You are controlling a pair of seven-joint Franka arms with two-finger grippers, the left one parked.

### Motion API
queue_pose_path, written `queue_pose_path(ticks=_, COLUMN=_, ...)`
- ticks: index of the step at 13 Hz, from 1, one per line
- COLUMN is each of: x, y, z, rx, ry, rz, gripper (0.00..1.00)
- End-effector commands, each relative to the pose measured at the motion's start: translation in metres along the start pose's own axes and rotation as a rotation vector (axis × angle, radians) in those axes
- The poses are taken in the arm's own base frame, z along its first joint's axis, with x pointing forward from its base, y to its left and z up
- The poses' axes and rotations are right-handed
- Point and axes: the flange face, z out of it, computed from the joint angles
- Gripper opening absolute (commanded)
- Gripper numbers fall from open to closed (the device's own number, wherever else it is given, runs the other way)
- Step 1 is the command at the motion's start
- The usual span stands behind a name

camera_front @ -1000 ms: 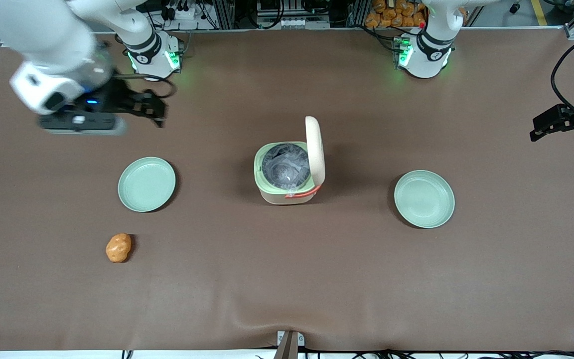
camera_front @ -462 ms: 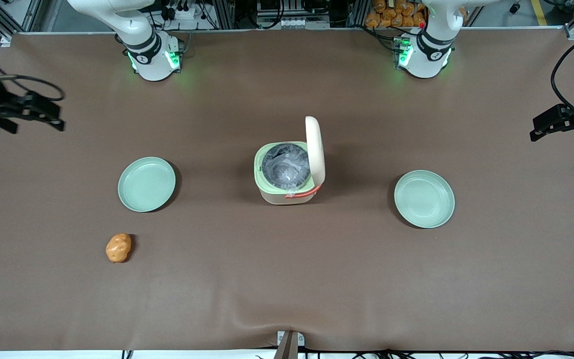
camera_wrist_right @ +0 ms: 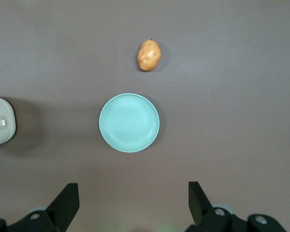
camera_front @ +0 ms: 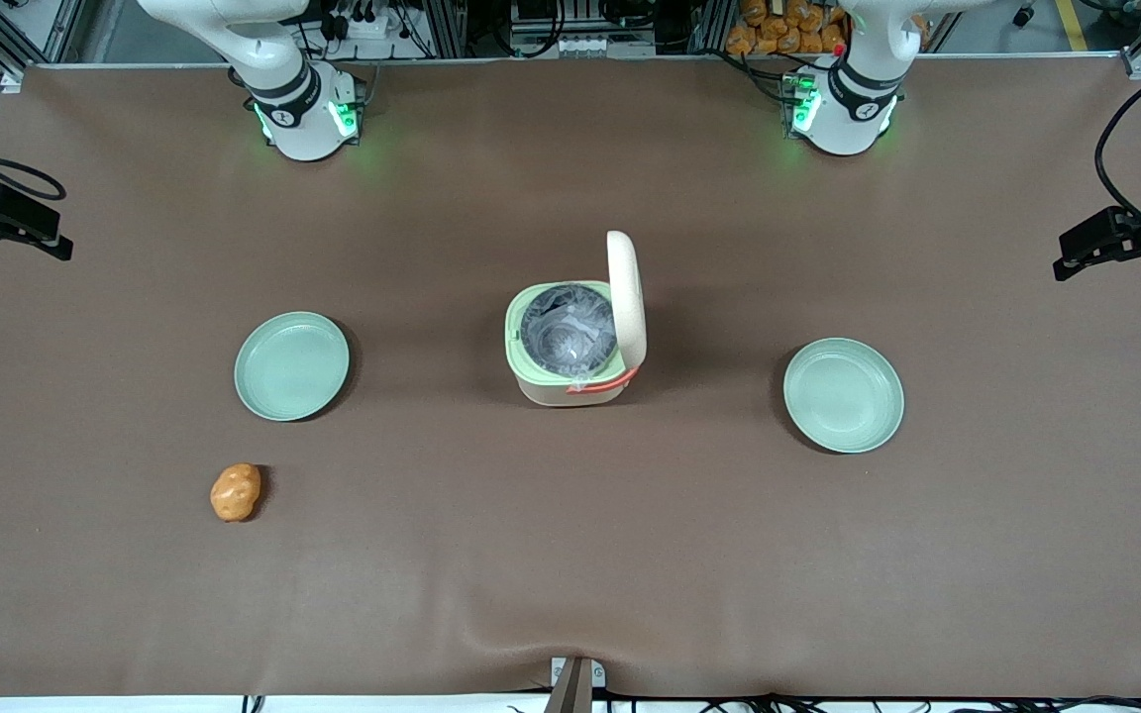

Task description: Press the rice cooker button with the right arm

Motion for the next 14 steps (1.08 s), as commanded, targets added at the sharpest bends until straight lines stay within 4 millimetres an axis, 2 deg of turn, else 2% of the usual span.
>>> queue_pose_path(ticks=1, x=-0.0431, y=-0.0007, z=0.0138, rx=-0.003, ry=0.053, rz=-0.016, gripper=1.0)
queue_pose_path(ticks=3, x=-0.0464, y=-0.0006, z=0.0209, rx=-0.002, ry=0.044, rz=-0.017, gripper=1.0)
queue_pose_path(ticks=14, x=-0.0441, y=0.0033, z=0.0151, rx=-0.005, ry=0.046, rz=-0.06, gripper=1.0)
